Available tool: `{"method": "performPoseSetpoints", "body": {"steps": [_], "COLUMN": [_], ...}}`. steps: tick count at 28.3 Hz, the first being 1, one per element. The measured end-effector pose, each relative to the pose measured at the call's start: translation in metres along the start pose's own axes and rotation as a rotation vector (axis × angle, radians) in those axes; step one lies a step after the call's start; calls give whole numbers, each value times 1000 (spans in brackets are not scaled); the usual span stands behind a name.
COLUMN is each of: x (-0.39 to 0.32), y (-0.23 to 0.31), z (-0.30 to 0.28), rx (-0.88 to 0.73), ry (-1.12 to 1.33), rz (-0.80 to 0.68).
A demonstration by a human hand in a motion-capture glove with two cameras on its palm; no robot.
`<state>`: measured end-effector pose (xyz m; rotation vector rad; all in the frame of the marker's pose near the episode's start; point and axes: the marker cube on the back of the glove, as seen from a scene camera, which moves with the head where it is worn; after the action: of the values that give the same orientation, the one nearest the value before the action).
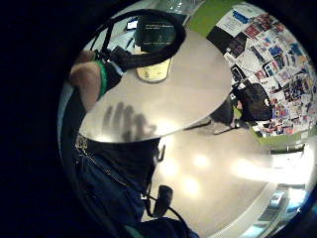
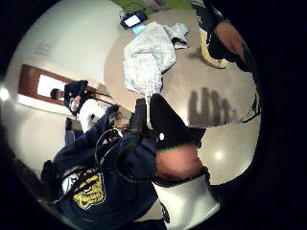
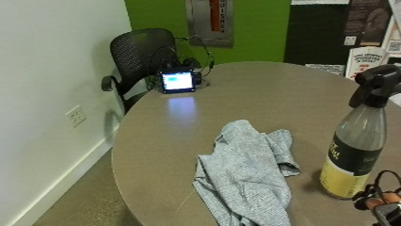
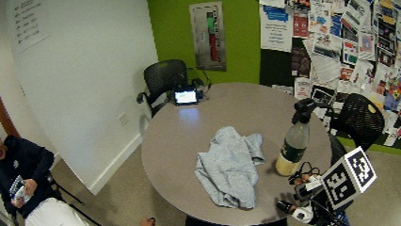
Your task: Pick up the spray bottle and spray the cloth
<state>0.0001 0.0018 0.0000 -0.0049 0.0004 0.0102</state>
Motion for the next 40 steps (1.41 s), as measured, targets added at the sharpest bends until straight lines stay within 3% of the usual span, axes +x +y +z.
{"method": "performPoseSetpoints", "body": {"steps": [12, 25, 32, 40], "x": [4, 9, 24, 57], "y": [10, -6, -49, -110], "z": [4, -14, -13, 7], "rx": [20, 199, 257, 223], "ry": [5, -29, -354, -945], "rz": [42, 159, 221, 190]}}
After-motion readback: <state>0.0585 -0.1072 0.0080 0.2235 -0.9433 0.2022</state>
